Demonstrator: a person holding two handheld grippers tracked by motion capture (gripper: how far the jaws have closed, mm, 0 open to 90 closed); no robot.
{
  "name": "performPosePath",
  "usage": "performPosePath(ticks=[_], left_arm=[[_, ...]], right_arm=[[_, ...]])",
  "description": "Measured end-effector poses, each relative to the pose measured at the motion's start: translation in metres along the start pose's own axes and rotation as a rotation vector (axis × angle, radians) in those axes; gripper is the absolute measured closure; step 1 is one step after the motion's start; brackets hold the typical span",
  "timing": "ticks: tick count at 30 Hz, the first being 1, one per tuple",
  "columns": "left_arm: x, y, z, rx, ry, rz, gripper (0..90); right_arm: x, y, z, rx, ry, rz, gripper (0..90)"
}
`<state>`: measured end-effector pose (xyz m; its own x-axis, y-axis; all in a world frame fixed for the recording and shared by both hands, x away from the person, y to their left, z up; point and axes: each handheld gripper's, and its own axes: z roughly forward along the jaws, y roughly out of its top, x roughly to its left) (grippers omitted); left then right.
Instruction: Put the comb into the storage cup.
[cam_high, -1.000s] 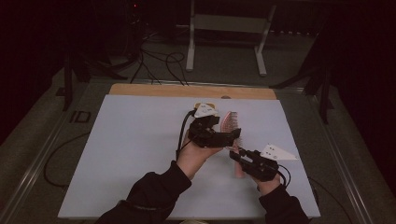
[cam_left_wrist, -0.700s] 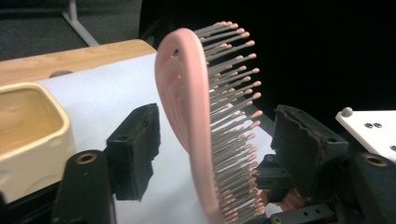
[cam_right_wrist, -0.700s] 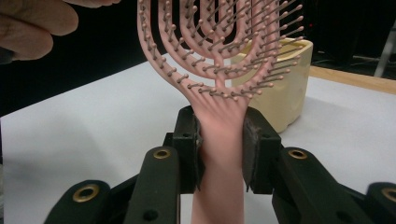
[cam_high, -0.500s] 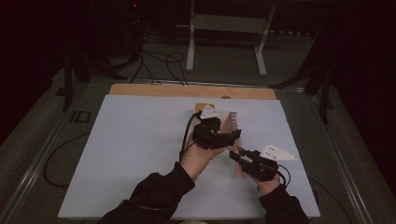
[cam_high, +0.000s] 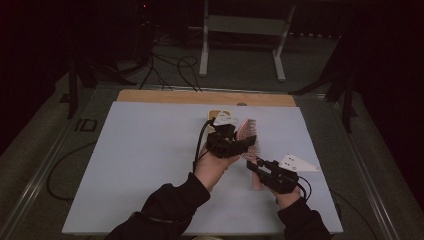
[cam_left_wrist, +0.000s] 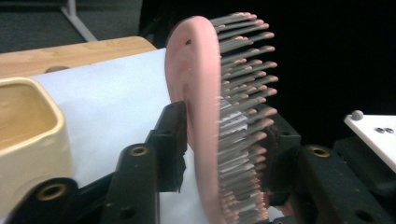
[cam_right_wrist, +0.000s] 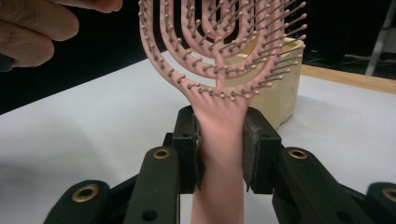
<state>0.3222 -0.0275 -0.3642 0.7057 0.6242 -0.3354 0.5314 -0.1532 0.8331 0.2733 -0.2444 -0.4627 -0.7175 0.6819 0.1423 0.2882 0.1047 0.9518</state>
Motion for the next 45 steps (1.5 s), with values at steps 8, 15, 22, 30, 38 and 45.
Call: performPosePath(ticks=[8,15,22,30,38,45], left_arm=[[-0.005,0.003,0.0,-0.003,-0.003,0.024,65.2],[-0.009,0.005,0.001,-0.01,-0.003,0.052,65.7],[-0.008,0.006,0.001,-0.02,-0.03,0.074,65.8],[-0.009,0.009,-0.004,-0.036,-0.019,0.12,66.1],[-0.012,0.014,-0.01,-0.062,-0.031,0.156,66.2],[-0.009,0.016,-0.014,-0.093,-0.03,0.196,66.2]], right_arm=[[0.001,0.001,0.001,-0.003,0.0,-0.002,70.0],[0.001,0.001,-0.001,-0.012,-0.004,0.007,70.0],[0.0,0.002,-0.001,-0.031,-0.009,0.002,69.4],[-0.002,0.004,-0.003,-0.04,-0.03,0.019,49.0],[0.002,0.005,0.0,-0.029,-0.016,0.013,28.1],[0.002,0.004,0.002,-0.02,0.038,0.023,13.2]])
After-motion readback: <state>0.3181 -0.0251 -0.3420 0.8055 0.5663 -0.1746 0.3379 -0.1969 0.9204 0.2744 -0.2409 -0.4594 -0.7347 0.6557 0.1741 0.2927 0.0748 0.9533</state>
